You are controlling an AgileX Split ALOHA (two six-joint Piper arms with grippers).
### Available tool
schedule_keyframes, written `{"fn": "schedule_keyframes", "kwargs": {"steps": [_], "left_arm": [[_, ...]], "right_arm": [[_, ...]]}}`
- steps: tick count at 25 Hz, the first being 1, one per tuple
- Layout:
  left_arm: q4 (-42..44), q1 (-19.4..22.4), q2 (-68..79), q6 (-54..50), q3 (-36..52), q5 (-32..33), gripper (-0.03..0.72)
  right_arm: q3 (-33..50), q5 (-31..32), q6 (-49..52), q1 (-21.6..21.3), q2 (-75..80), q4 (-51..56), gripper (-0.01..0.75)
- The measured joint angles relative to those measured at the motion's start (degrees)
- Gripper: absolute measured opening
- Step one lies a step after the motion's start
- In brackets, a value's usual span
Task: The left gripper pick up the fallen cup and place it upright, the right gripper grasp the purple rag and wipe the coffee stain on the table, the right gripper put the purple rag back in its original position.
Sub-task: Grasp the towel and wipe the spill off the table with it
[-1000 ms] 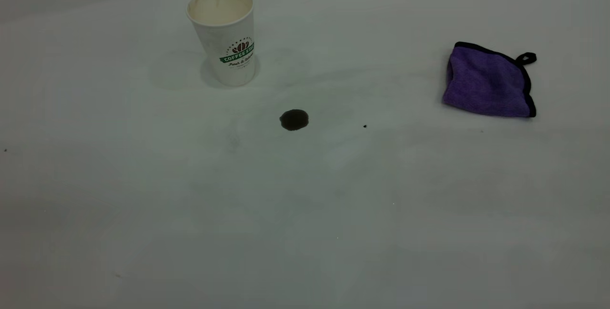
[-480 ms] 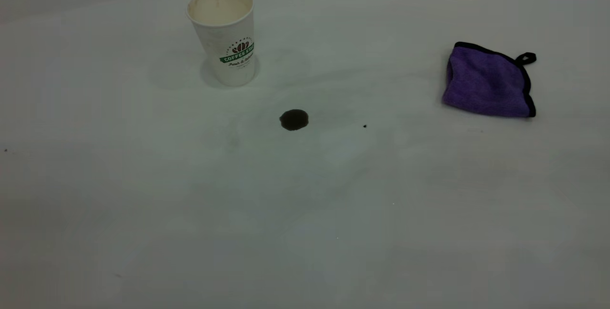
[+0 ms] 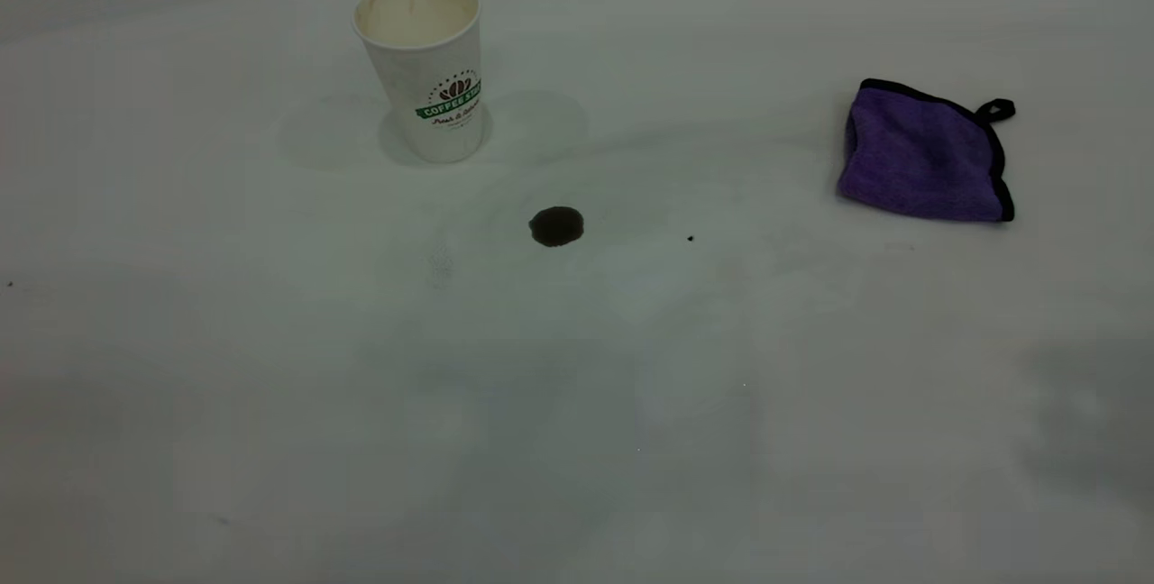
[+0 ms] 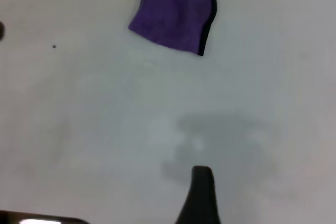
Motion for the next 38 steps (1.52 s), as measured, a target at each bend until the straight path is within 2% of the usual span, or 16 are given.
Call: {"fn": "schedule_keyframes", "kwargs": {"steps": [8, 11, 25, 34, 36, 38], "left_arm": [[0.00, 0.00, 0.00, 0.00, 0.00, 0.00, 0.240], [0.00, 0.00, 0.00, 0.06, 0.00, 0.00, 0.240], [0.00, 0.00, 0.00, 0.06, 0.00, 0.00, 0.240], [0.00, 0.00, 0.00, 0.06, 0.00, 0.00, 0.240], [0.00, 0.00, 0.00, 0.06, 0.00, 0.00, 0.240], [0.00, 0.00, 0.00, 0.06, 0.00, 0.00, 0.240]], "right_arm": [[-6.85, -13.60, -3.42, 3.40, 27.03, 0.46, 0.727], [-9.84, -16.52, -3.69, 4.22, 34.84, 0.46, 0.725], [-25.94, -18.45, -8.06, 5.54, 64.29, 0.29, 0.691], [-36.98, -20.14, -11.80, 5.54, 74.71, -1.98, 0.668], [-38.44, -20.65, -11.86, 5.60, 76.23, -4.36, 0.645], [-39.19, -20.94, -11.93, 5.60, 77.34, -6.10, 0.580]]}}
